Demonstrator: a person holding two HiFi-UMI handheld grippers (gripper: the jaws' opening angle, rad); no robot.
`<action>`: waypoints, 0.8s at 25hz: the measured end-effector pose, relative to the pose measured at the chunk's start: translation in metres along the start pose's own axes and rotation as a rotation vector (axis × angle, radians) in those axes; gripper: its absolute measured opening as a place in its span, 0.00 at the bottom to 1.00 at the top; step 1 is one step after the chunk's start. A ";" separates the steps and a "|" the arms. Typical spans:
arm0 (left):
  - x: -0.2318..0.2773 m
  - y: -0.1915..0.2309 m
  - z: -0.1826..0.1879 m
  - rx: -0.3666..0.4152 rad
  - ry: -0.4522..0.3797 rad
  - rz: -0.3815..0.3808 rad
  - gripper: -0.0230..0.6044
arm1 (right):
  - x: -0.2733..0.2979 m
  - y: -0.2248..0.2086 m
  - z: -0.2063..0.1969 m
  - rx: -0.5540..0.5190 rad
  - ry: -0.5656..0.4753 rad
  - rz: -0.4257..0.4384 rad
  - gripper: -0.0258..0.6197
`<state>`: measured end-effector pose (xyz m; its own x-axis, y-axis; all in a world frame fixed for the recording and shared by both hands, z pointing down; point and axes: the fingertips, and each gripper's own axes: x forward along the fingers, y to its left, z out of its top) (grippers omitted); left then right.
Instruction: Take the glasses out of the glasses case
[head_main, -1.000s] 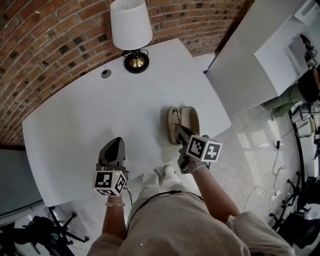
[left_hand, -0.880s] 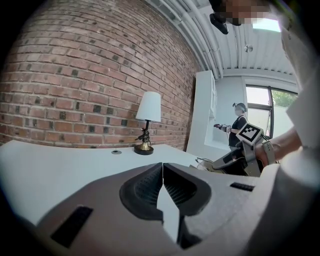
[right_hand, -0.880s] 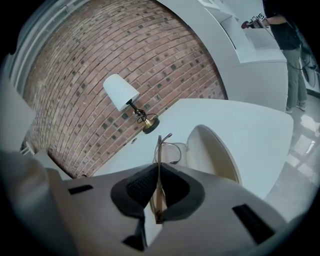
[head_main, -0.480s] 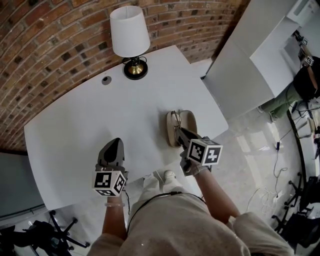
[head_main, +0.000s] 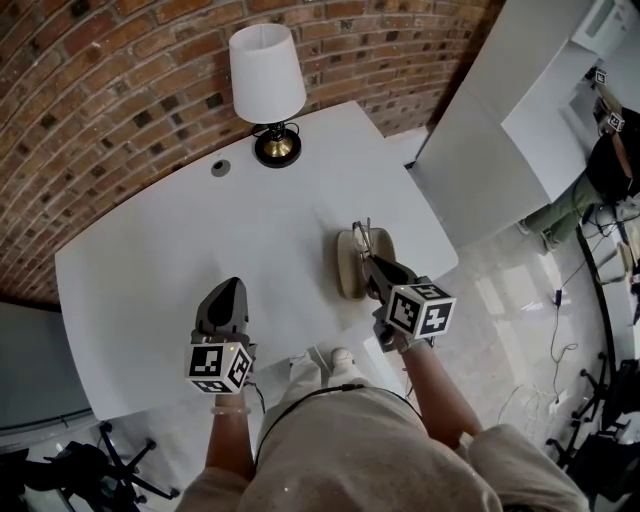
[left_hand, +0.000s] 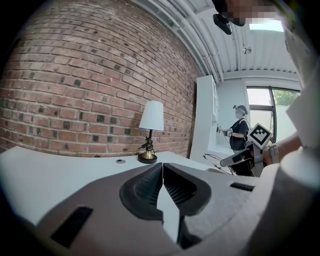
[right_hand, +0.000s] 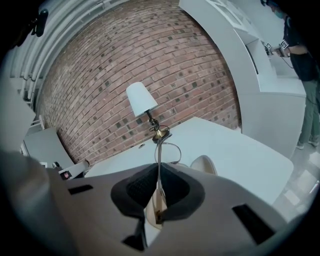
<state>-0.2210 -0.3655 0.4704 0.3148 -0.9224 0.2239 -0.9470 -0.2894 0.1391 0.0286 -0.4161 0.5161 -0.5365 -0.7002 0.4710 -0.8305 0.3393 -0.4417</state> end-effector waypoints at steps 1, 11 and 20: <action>-0.001 0.002 0.001 0.000 -0.002 0.006 0.05 | -0.001 0.000 0.003 -0.004 -0.011 0.002 0.07; -0.008 0.013 0.010 -0.008 -0.027 0.050 0.05 | -0.017 -0.002 0.025 -0.064 -0.105 0.001 0.07; -0.014 0.013 0.018 -0.003 -0.048 0.057 0.05 | -0.030 0.000 0.036 -0.098 -0.167 0.014 0.07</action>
<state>-0.2387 -0.3609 0.4522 0.2565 -0.9486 0.1854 -0.9632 -0.2351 0.1301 0.0497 -0.4181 0.4743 -0.5225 -0.7870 0.3282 -0.8383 0.4037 -0.3665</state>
